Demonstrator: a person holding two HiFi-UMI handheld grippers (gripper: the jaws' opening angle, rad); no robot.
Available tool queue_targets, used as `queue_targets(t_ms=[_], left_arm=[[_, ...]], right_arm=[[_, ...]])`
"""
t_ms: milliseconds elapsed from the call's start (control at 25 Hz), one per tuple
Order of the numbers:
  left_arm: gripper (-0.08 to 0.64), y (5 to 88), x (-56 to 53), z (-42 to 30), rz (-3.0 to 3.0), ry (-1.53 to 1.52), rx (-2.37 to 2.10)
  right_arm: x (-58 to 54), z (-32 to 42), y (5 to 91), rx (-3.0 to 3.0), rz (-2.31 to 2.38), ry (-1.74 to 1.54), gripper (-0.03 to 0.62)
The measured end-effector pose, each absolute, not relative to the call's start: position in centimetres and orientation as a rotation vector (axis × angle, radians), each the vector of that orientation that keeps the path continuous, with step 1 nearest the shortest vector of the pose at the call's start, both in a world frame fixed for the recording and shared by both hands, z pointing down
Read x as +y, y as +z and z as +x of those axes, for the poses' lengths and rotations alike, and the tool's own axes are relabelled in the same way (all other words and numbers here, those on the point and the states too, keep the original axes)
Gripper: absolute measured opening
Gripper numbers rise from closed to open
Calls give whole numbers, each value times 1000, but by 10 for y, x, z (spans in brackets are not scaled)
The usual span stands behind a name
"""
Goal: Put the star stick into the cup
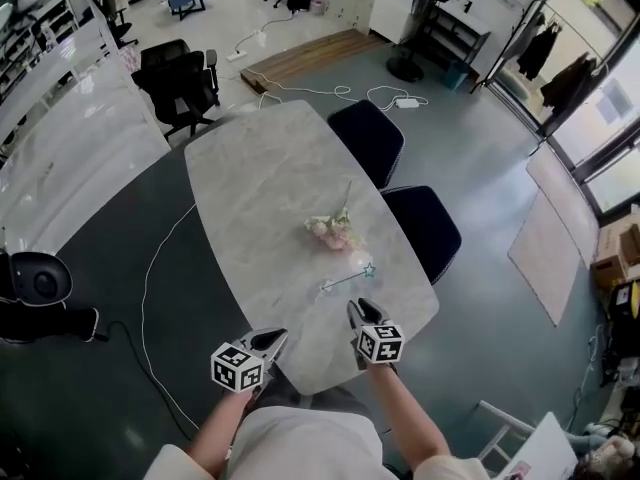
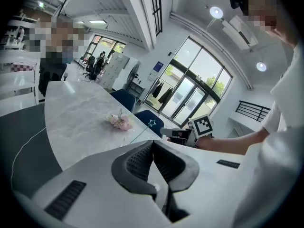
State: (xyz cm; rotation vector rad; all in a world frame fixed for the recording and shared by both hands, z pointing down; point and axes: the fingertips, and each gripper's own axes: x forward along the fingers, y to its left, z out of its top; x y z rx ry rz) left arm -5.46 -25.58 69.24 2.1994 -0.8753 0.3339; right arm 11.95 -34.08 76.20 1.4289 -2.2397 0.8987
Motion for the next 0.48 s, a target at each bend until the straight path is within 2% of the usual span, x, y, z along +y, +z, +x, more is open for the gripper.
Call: queue_targets(t_ms=[480], left_arm=[[21, 659, -237, -59, 2331, 355, -782]], right_arm=[[-279, 117, 669, -2284, 1553, 698, 14]])
